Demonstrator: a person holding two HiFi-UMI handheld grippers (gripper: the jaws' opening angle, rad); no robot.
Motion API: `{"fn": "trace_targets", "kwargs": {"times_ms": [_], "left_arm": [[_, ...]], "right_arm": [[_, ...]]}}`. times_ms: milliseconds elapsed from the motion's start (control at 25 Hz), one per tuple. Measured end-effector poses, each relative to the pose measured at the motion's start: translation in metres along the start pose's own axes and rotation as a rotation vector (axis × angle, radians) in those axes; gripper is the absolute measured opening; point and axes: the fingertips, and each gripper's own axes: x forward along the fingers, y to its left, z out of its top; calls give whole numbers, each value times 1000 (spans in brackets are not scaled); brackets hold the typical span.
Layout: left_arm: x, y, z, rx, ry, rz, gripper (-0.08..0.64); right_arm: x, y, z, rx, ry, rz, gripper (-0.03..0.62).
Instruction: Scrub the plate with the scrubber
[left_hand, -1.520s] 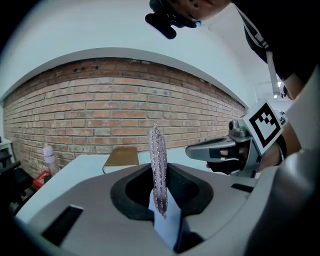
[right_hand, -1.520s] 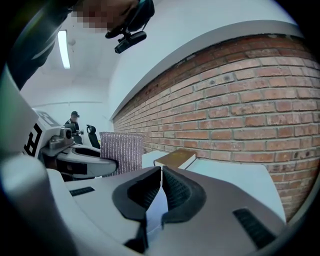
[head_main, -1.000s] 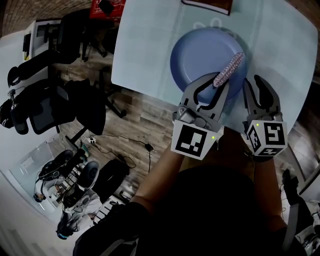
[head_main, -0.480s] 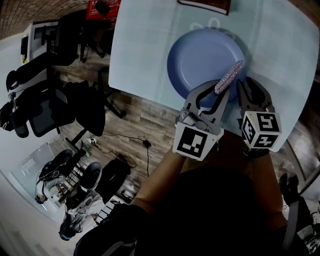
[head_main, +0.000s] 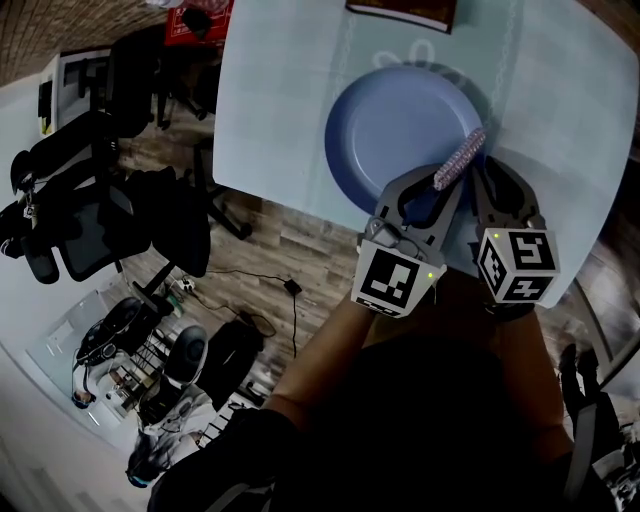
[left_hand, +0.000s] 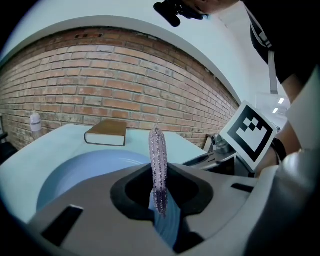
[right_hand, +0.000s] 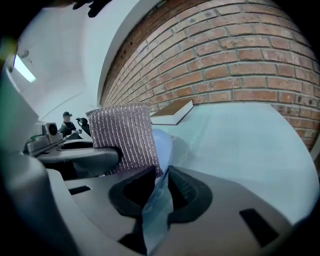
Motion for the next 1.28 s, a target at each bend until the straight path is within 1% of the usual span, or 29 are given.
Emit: {"fn": "trace_targets", "kwargs": {"times_ms": [80,320,680,960,1120,1280], "left_arm": [[4,3,1,-5,-2,1,80],[15,19,6,13,-12,14,80],[24,42,17,48,-25,41,80],[34,61,26,90,-35,65,80],[35,71,30,130,-33,82,80],[37,81,34,128,-29,100,80]], "right_arm": [[2,-1,2,-3,-2,-14,99],[7,-2,5,-3,-5,-51,84],[9,-4,9,27,-19,-103,72],[11,-9,12,45,-26,-130,64],[11,-11,13,44,-31,-149,61],[11,-14,18,33,-34,-173,59]]}}
